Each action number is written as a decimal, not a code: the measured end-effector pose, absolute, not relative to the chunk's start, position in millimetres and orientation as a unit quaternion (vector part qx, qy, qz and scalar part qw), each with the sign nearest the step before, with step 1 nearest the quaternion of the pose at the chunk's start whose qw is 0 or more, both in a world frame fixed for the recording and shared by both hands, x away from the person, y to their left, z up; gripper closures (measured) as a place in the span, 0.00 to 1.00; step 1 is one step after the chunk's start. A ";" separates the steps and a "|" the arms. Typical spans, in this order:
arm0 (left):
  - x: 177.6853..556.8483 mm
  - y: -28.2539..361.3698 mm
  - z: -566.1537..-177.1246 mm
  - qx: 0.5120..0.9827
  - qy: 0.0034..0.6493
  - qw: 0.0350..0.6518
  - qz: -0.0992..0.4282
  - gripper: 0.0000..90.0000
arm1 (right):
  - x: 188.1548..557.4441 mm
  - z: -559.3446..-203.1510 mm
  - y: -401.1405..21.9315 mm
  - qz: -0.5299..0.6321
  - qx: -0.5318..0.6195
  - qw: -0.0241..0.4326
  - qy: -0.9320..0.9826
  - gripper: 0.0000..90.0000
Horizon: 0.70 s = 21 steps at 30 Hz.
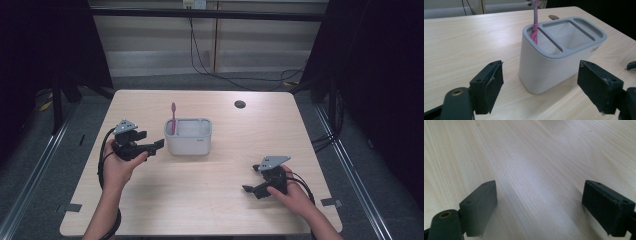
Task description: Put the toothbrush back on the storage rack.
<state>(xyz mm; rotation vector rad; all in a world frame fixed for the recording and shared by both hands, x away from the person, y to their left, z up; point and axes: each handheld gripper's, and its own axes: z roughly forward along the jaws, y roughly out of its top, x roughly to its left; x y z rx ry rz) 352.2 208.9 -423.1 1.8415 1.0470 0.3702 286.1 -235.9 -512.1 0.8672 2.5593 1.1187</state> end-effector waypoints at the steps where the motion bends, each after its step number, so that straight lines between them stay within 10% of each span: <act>1: 351.7 209.4 -424.7 0.753 0.428 0.477 0.151 0.22 | 286.1 -512.1 -235.9 0.380 0.295 0.108 0.870 0.14; 21: 340.1 221.6 -460.8 0.772 0.426 0.453 0.130 0.19 | 286.2 -512.1 -235.9 0.380 0.294 0.108 0.870 0.14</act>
